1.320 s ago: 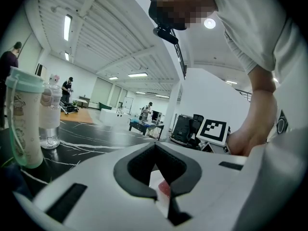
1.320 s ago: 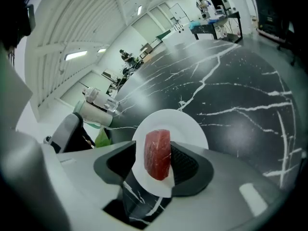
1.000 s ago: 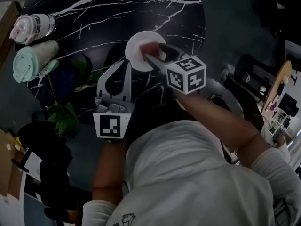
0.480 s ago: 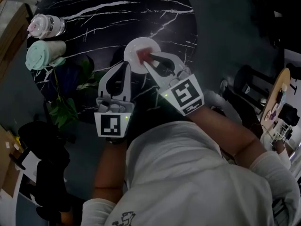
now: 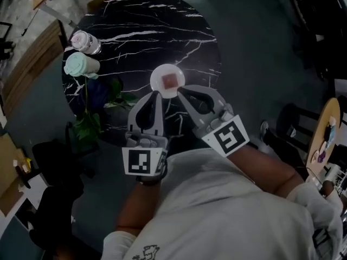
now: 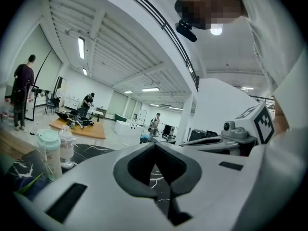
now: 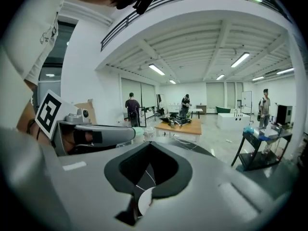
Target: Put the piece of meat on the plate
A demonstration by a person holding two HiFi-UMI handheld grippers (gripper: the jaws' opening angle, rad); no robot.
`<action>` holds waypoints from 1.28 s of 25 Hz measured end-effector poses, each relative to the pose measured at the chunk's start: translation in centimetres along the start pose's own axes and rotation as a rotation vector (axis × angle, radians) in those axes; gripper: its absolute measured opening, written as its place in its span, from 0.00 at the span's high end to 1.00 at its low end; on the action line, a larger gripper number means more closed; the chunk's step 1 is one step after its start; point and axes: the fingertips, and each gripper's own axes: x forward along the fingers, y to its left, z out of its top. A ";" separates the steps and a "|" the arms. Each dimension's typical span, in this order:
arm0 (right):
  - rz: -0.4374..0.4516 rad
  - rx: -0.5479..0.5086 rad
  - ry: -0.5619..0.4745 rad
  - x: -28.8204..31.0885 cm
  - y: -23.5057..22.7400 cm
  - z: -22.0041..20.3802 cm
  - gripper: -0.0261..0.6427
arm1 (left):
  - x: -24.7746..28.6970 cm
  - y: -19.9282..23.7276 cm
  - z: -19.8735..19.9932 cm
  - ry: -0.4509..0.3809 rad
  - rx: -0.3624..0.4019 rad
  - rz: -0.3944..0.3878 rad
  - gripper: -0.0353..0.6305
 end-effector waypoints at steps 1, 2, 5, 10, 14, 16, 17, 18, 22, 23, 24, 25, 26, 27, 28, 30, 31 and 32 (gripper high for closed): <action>0.000 -0.004 -0.024 -1.1 0.2 1.3 0.96 | -0.5 -0.9 1.2 -0.016 -0.001 0.007 0.94; 0.002 -0.011 -0.048 -2.1 0.4 2.6 0.96 | -0.9 -1.8 2.5 -0.035 0.004 0.010 0.94; 0.005 -0.020 -0.120 -5.3 1.1 6.1 0.96 | -2.2 -5.0 5.9 -0.090 0.057 -0.006 0.94; 0.012 -0.005 -0.190 -11.2 2.0 9.6 0.96 | -4.4 -10.8 10.0 -0.137 0.136 -0.035 0.94; 0.029 -0.026 -0.254 -14.4 2.5 12.1 0.96 | -5.7 -14.0 12.5 -0.179 0.198 -0.033 0.94; 0.035 -0.036 -0.282 -15.8 2.5 13.2 0.96 | -6.2 -15.1 13.5 -0.194 0.196 -0.016 0.94; 0.037 -0.042 -0.297 -16.4 2.6 13.8 0.96 | -6.4 -15.6 13.9 -0.202 0.196 -0.011 0.94; 0.041 -0.048 -0.312 -16.9 2.6 14.4 0.96 | -6.5 -16.2 14.3 -0.210 0.201 -0.011 0.94; 0.067 -0.067 -0.350 -18.2 3.3 16.0 0.96 | -7.1 -18.1 15.3 -0.219 0.227 -0.029 0.94; 0.073 -0.074 -0.356 -18.4 3.4 16.3 0.96 | -7.3 -18.4 15.7 -0.225 0.226 -0.027 0.94; 0.078 -0.082 -0.360 -18.7 3.6 16.5 0.96 | -7.4 -18.6 15.9 -0.231 0.226 -0.025 0.94; 0.082 -0.089 -0.365 -18.9 3.7 16.7 0.96 | -7.6 -18.8 16.2 -0.236 0.228 -0.024 0.94; 0.084 -0.094 -0.370 -19.1 3.8 16.9 0.96 | -7.7 -18.9 16.4 -0.241 0.229 -0.024 0.94; 0.086 -0.097 -0.376 -19.3 3.9 17.1 0.96 | -7.8 -19.0 16.5 -0.244 0.231 -0.024 0.94; 0.088 -0.097 -0.381 -19.4 3.9 17.2 0.96 | -7.9 -19.1 16.6 -0.245 0.233 -0.023 0.94; 0.091 -0.098 -0.383 -19.7 4.1 17.4 0.96 | -8.0 -19.3 16.7 -0.244 0.236 -0.022 0.94; 0.092 -0.099 -0.383 -19.8 4.1 17.4 0.96 | -8.1 -19.5 16.7 -0.244 0.240 -0.023 0.94; 0.094 -0.100 -0.384 -19.9 4.2 17.4 0.96 | -8.1 -19.7 16.8 -0.245 0.244 -0.025 0.94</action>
